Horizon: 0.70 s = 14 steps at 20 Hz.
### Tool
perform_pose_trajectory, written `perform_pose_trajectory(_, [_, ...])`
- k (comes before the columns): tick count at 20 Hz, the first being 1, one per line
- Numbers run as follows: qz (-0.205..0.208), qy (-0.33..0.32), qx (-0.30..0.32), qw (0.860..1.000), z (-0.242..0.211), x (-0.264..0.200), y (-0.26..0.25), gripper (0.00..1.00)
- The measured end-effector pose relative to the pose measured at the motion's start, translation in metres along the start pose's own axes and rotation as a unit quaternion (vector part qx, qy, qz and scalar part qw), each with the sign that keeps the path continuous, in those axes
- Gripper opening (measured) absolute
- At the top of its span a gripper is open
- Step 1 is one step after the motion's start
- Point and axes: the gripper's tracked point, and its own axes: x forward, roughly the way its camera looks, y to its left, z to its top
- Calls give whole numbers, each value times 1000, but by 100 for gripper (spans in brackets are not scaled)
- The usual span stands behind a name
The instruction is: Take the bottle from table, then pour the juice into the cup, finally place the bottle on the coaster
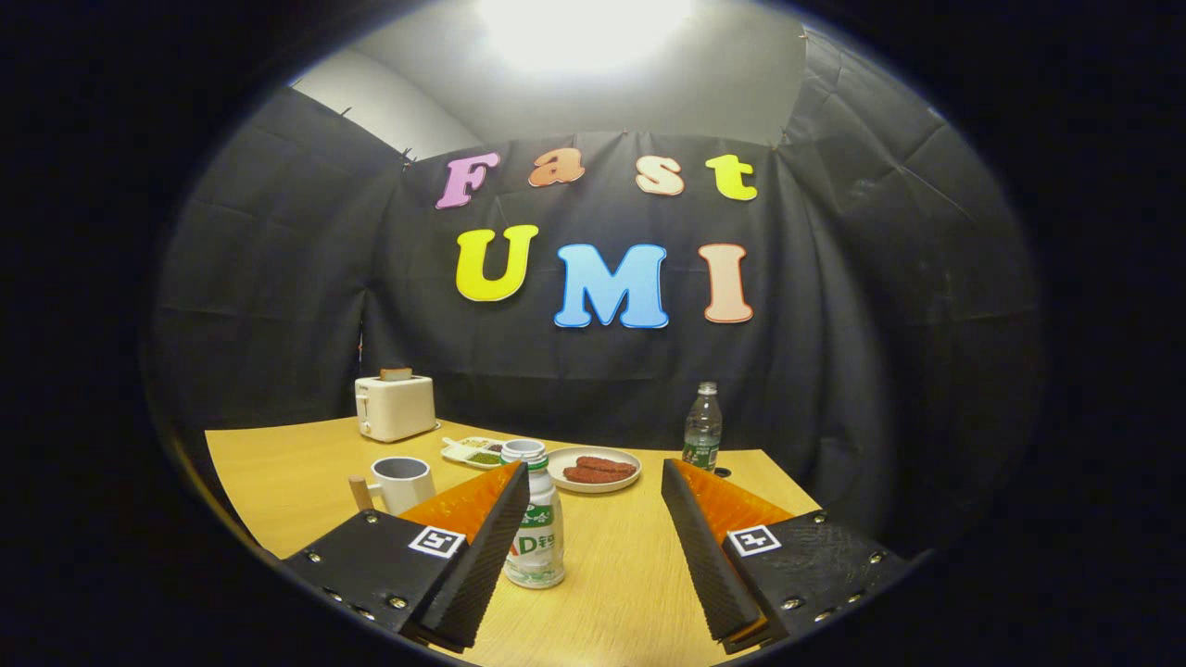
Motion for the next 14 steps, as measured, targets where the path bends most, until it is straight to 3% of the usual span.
perform_pose_trajectory(14, [31,27,29,999,-40,37,37,88])
